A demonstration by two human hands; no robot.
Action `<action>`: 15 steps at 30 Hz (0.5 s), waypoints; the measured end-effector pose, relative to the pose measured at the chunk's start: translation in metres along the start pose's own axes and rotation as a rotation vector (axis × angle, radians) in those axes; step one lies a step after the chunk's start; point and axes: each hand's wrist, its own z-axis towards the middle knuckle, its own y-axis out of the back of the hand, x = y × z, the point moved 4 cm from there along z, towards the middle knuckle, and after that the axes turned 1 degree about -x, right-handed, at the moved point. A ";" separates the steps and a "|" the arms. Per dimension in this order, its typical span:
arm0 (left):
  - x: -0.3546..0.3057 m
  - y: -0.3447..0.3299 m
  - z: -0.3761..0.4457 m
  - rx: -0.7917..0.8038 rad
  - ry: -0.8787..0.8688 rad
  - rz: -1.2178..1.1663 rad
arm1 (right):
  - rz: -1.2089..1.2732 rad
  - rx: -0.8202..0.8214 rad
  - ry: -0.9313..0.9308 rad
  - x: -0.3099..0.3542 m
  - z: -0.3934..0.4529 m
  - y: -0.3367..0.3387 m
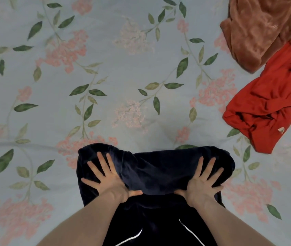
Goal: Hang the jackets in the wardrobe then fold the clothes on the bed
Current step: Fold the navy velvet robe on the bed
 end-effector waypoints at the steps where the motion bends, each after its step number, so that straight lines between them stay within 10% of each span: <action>1: -0.001 0.001 0.000 0.005 0.005 0.008 | -0.005 0.002 -0.005 0.001 0.000 0.000; 15: 0.007 -0.009 0.000 -0.151 -0.088 -0.022 | 0.085 -0.131 0.142 -0.009 -0.003 -0.009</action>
